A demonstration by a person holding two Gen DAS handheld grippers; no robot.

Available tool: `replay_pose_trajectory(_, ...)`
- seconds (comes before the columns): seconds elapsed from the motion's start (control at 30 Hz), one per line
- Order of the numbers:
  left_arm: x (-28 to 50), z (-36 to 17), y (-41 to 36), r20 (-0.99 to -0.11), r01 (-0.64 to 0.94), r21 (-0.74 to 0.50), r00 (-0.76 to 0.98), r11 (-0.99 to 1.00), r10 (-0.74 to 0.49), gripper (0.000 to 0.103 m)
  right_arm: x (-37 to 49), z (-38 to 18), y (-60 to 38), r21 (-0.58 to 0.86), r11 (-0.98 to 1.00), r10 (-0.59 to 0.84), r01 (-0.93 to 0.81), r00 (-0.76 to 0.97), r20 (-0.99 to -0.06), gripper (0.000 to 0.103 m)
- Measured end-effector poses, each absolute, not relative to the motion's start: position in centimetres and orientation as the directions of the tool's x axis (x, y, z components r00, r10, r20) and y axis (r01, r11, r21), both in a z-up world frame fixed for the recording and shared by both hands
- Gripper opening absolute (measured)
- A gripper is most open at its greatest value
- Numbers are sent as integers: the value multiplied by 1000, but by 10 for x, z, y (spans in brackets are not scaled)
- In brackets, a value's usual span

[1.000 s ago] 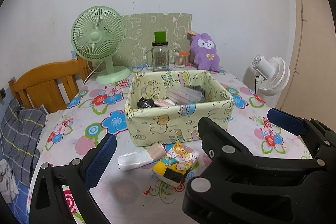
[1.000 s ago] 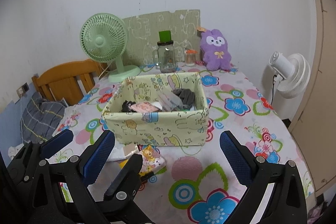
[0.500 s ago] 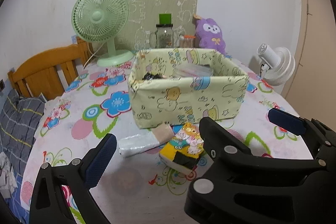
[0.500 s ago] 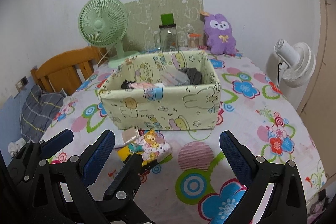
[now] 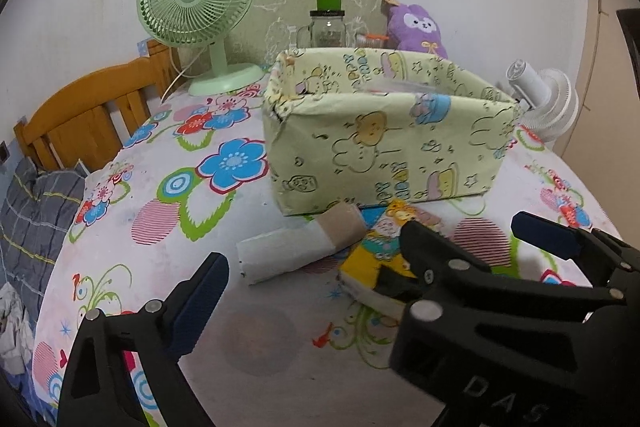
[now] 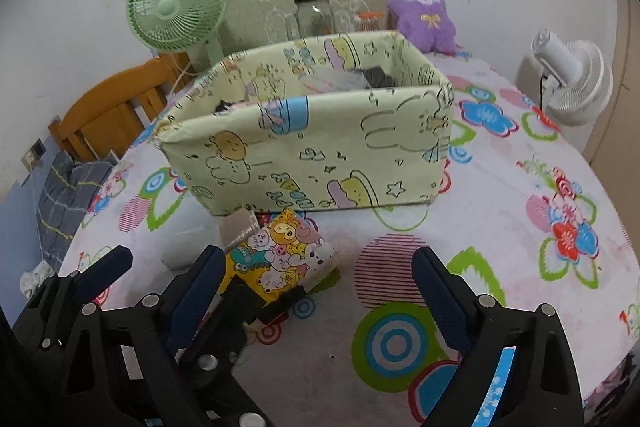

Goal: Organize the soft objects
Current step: 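Lower the right tool around the yellow cartoon pack while the left tool approaches the white packet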

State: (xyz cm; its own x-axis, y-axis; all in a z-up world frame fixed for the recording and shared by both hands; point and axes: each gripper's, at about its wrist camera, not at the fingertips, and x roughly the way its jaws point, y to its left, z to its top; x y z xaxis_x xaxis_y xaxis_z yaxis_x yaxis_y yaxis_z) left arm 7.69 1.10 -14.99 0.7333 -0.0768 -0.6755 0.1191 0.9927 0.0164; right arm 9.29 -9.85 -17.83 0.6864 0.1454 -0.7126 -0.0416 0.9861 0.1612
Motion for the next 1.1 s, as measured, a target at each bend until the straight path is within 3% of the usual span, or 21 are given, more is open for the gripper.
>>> replay_pose_trajectory(0.43, 92, -159, 32, -707, 71, 23, 706, 997, -34, 85, 106, -183, -77, 153, 985, 165, -77, 660, -733, 91)
replay_pose_trajectory(1.1, 99, -165, 40, -720, 78, 9, 693, 997, -48, 85, 124, -195, -60, 176, 982, 184, -73, 606, -774, 88)
